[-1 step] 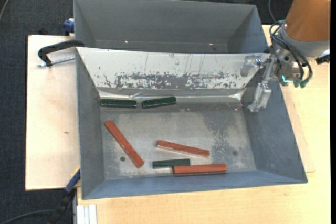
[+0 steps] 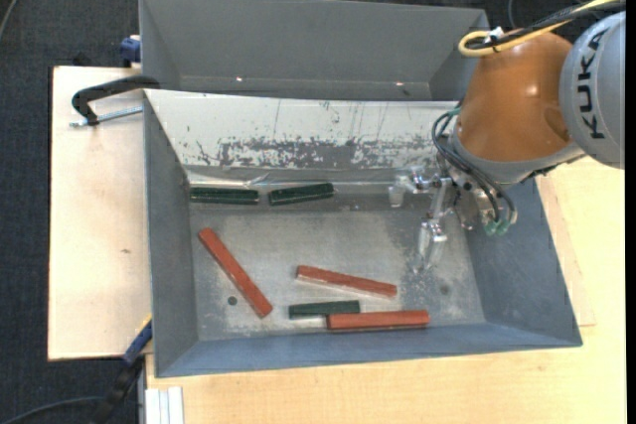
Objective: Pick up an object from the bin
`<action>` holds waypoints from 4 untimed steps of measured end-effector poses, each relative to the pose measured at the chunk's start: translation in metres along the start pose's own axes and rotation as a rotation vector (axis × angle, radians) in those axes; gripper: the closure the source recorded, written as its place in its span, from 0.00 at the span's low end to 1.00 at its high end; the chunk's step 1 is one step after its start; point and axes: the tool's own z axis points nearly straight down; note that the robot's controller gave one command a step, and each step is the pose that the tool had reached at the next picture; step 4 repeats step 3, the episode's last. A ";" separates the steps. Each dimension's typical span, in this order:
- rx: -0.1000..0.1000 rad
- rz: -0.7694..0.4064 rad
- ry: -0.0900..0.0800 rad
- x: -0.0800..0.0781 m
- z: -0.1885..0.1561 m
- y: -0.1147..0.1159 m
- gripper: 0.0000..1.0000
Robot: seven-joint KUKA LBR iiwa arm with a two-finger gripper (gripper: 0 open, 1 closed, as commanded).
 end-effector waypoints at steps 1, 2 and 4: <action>0.002 -0.008 -0.003 0.036 0.096 0.043 0.00; 0.005 -0.007 -0.010 0.033 0.092 0.041 1.00; 0.007 -0.082 -0.022 0.019 -0.060 0.060 1.00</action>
Offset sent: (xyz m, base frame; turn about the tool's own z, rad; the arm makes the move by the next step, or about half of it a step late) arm -0.0396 0.0367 -0.0922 -0.0059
